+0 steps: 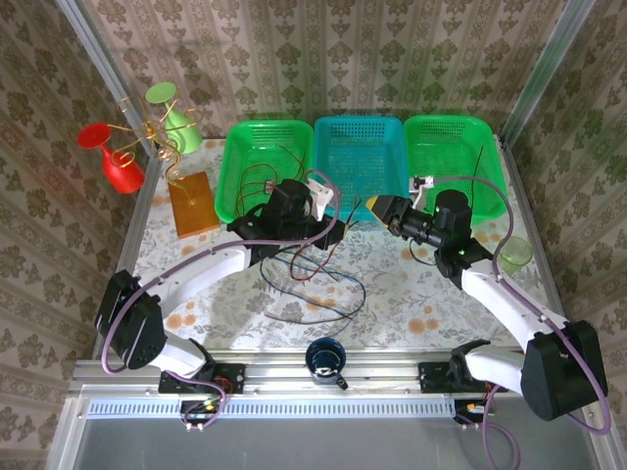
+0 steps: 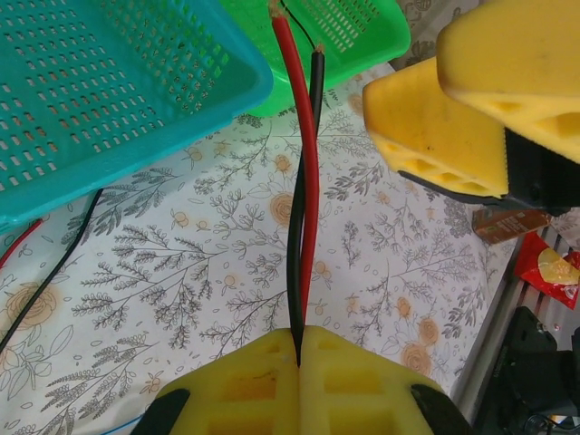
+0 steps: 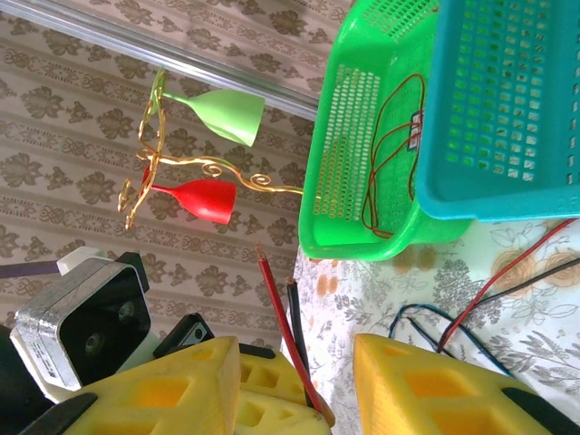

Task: Untangle the cables

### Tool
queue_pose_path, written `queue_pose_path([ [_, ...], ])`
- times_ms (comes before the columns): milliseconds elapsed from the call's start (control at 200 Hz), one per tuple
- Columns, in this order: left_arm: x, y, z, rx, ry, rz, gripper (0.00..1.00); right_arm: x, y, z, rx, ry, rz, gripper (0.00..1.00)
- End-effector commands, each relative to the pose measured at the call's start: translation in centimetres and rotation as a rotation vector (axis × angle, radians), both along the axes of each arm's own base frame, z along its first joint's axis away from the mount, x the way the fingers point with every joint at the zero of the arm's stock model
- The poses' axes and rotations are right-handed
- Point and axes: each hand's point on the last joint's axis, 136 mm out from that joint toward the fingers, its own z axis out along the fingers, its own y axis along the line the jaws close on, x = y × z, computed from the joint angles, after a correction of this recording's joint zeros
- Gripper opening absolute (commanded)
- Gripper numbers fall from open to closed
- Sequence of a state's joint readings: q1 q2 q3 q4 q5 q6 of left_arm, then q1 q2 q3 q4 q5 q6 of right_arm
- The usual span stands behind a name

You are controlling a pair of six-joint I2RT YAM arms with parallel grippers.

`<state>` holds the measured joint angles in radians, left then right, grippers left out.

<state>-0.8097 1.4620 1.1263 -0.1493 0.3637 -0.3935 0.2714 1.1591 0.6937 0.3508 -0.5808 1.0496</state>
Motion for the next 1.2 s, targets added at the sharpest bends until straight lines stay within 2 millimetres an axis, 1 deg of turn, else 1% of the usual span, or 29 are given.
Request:
queue_pose_path([
  [0,-0.4,0.1,2.0,-0.057,-0.023,-0.008,0.00,0.3,0.8,1.9,0.035,-0.052,0.024,0.39],
  [190,-0.5,0.1,2.2,-0.058,-0.022,-0.012,0.00,0.9,1.8,1.5,0.053,-0.035,0.052,0.36],
  [420,-0.8,0.3,1.9,-0.042,-0.017,-0.018,0.00,1.6,2.6,1.7,0.074,-0.039,0.069,0.34],
  [780,-0.9,0.3,1.9,-0.043,-0.014,-0.020,0.00,2.0,2.9,1.7,0.081,-0.036,0.074,0.34],
  [870,-0.9,0.3,1.8,-0.041,-0.015,-0.021,0.00,2.0,3.0,1.5,0.083,-0.029,0.075,0.26],
  [985,-1.0,0.2,1.8,-0.041,-0.016,-0.023,0.00,2.2,3.0,1.1,0.084,-0.007,0.071,0.25],
  [1035,-1.0,0.3,1.8,-0.040,-0.013,-0.022,0.00,2.2,3.0,1.2,0.086,-0.008,0.070,0.22],
  [1060,-1.0,0.2,1.9,-0.041,-0.014,-0.021,0.00,2.2,3.1,1.3,0.086,-0.009,0.071,0.20],
  [1150,-0.9,0.3,1.8,-0.039,-0.013,-0.017,0.00,2.2,2.9,0.9,0.081,0.017,0.056,0.03],
  [1175,-0.9,0.3,1.7,-0.038,-0.013,-0.015,0.00,2.3,2.8,0.7,0.076,0.028,0.047,0.00],
  [1195,-0.9,0.3,1.8,-0.039,-0.012,-0.014,0.00,2.2,2.7,0.7,0.072,0.027,0.044,0.00],
])
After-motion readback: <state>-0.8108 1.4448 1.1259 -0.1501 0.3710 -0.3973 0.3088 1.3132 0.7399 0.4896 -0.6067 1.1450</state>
